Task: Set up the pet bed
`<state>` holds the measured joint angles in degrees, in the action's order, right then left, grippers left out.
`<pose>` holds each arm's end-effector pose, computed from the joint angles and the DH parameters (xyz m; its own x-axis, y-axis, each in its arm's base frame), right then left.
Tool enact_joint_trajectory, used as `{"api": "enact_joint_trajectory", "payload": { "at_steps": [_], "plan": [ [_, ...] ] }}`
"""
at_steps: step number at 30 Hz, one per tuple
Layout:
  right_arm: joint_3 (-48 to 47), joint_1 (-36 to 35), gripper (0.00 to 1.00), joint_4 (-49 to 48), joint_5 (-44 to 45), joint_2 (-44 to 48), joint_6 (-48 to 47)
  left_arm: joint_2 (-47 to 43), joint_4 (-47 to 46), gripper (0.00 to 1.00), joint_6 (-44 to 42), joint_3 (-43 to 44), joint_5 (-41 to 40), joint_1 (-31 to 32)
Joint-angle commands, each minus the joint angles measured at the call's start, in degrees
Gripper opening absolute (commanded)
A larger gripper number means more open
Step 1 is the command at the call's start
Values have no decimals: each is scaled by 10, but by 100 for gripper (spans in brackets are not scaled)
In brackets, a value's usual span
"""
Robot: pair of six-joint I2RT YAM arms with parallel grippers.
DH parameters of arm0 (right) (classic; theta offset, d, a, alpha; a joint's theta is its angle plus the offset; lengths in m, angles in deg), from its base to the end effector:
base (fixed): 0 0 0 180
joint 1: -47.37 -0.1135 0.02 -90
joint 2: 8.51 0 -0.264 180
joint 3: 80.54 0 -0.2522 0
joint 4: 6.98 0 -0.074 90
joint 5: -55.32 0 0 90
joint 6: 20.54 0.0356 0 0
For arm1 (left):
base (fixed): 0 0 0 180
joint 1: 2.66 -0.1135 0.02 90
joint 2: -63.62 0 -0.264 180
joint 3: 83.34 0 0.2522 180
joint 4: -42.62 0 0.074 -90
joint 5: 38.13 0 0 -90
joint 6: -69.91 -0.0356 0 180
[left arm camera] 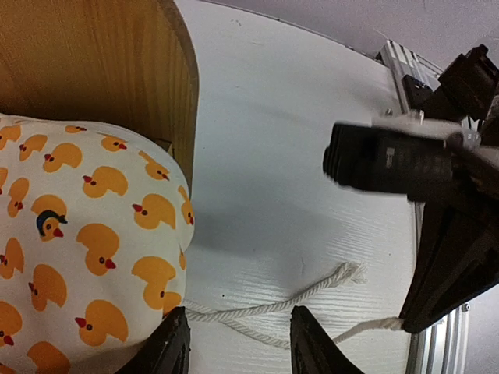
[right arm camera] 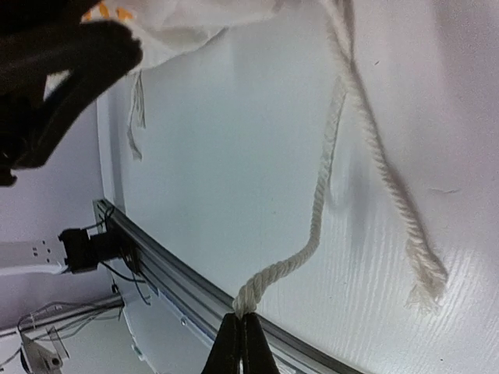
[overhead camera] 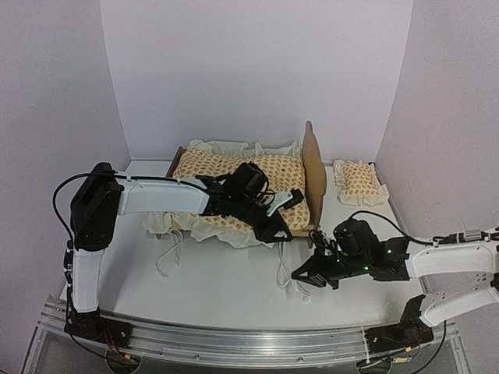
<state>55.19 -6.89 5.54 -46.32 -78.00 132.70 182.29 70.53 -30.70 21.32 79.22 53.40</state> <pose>0.1354 0.2004 0.1867 -0.9540 0.1715 -0.2458 -0.0807 0.6429 0.7617 0.2488 -0.3990 0.2135 -0.1958 0.5839 -0.7879 0.9806 0.1066 -0.1647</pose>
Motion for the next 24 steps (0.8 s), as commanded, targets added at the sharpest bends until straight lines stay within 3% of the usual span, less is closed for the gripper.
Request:
{"api": "enact_joint_trajectory", "payload": {
  "at_steps": [1, 8, 11, 20, 24],
  "plan": [
    [17, 8, 0, -17, 114, 47, 113, -29, 14, 41, 135, -16, -56, 26],
    [-12, 8, 0, -18, 165, -6, 124, 6, 12, 42, 263, -33, -181, 48],
    [-16, 7, 0, -21, 184, -11, 130, 17, -11, 46, 276, -29, -221, 48],
    [-20, 8, 0, -40, 210, -27, 118, 100, 0, 46, 318, 23, -268, 47],
    [-19, 8, 0, -52, 201, -37, 115, 109, -24, 37, 317, 28, -268, 47]
  ]
}}
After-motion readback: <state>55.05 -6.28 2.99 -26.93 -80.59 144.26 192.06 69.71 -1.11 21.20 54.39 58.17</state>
